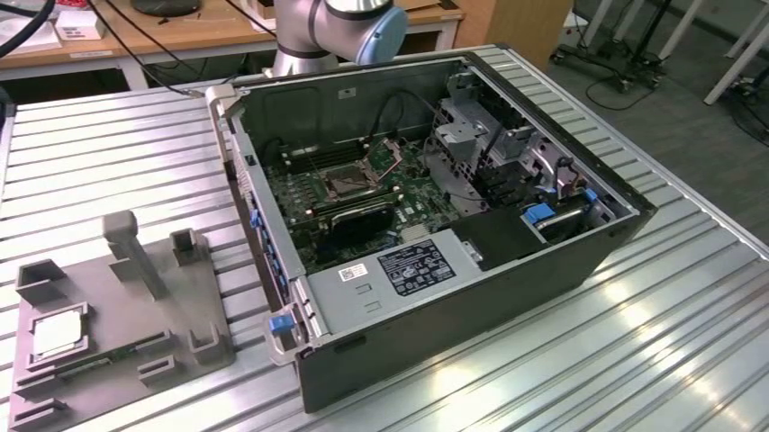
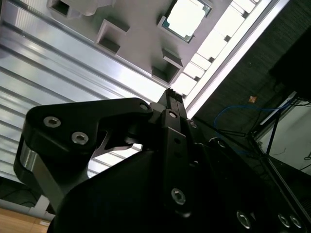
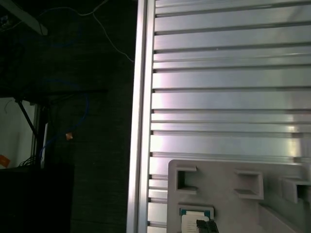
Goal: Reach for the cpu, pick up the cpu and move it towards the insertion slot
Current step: 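Reach for the cpu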
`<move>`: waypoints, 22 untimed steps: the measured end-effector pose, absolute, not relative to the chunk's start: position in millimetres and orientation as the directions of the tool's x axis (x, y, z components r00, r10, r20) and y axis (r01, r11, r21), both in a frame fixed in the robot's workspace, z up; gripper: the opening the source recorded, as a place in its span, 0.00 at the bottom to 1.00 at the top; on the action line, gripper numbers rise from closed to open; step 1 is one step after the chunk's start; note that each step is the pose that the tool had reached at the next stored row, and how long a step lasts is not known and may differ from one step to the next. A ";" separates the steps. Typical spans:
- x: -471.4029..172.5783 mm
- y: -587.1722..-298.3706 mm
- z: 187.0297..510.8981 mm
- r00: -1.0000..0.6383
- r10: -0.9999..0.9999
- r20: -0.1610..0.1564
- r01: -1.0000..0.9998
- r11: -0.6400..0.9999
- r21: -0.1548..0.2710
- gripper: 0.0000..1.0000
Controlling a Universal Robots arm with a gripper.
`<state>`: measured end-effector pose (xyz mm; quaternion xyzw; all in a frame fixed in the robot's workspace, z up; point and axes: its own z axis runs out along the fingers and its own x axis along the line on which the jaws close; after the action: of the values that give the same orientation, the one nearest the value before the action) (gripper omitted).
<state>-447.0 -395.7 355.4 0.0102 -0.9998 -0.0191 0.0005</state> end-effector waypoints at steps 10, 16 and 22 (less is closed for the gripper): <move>-454.0 -395.8 354.8 -1.000 -0.021 0.001 -0.021 0.999 0.038 0.11; -458.4 -395.8 354.4 -1.000 -0.020 0.001 -0.020 0.999 0.038 0.11; -462.9 -395.7 354.0 -1.000 -0.020 0.000 -0.020 0.999 0.038 0.11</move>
<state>-462.9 -395.7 354.0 0.0102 -0.9998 -0.0191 0.0004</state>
